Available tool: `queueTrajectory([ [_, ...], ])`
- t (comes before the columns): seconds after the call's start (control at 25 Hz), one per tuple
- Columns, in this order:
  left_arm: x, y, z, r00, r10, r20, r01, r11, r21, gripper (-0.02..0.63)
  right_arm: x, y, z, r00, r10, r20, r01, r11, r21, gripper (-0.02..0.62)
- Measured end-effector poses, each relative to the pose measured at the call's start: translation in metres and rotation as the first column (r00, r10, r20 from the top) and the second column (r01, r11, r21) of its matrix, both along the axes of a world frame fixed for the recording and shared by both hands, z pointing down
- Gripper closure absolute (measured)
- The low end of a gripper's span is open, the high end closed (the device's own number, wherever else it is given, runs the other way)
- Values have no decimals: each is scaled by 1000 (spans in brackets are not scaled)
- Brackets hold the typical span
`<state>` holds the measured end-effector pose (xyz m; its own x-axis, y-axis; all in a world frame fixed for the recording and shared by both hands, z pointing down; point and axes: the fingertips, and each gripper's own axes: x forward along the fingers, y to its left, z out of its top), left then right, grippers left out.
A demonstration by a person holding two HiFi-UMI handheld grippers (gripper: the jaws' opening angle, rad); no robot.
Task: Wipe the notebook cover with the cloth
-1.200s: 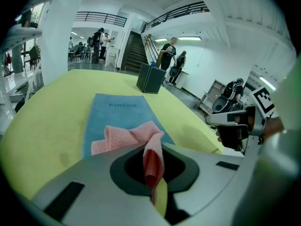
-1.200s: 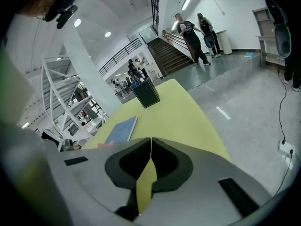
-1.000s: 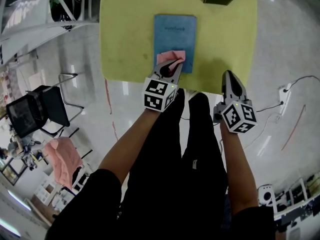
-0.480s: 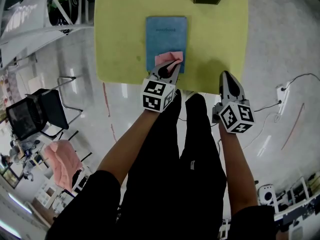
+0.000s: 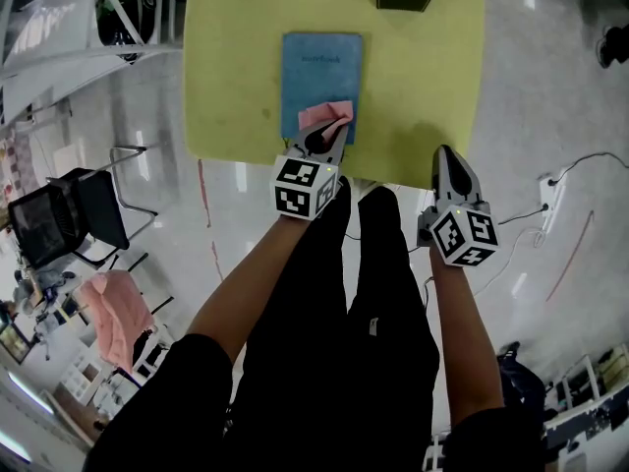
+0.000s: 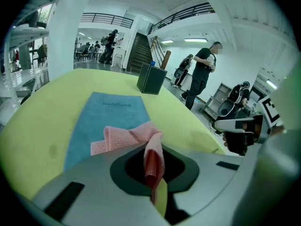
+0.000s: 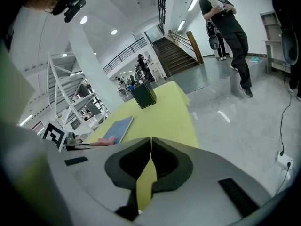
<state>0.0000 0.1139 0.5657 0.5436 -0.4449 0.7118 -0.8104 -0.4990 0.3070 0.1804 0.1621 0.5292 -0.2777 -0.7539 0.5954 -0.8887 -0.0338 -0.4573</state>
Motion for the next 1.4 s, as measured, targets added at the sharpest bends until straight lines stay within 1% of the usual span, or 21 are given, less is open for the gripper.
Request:
queueTrajectory([
  [0.28,1,-2,0,1000,-29,-12,29,1000,-1,577,0,-3,0,1000,-17,6,17,1000,5,563],
  [0.44,3,-3,-1,997,-64,-32,63,998,-14,577,-3,-2,0,999,-31,15,31,1000,2,563],
  [0.6,7,-5,0,996,-83,-41,82,997,-14,577,-2,-5,0,999,-41,14,41,999,5,563],
  [0.68,9,-3,1,994,-90,-57,89,996,-21,577,1,-5,0,999,-37,12,37,999,9,563],
  [0.76,14,-1,0,993,-88,-76,86,996,-29,575,4,-5,0,999,-31,11,31,999,11,563],
  [0.96,30,3,-3,994,-51,-97,48,998,-35,575,6,-3,-1,1000,-22,12,22,1000,6,563],
  [1.12,53,7,-11,993,-6,-119,6,1000,-4,575,4,1,-4,999,-35,13,35,999,2,563],
  [1.28,71,0,-34,983,-34,-183,43,998,44,575,5,2,-6,999,-48,10,48,999,5,563],
  [1.4,83,-6,-66,975,-34,-219,59,992,107,575,14,-5,-22,1000,-24,17,24,999,25,563],
])
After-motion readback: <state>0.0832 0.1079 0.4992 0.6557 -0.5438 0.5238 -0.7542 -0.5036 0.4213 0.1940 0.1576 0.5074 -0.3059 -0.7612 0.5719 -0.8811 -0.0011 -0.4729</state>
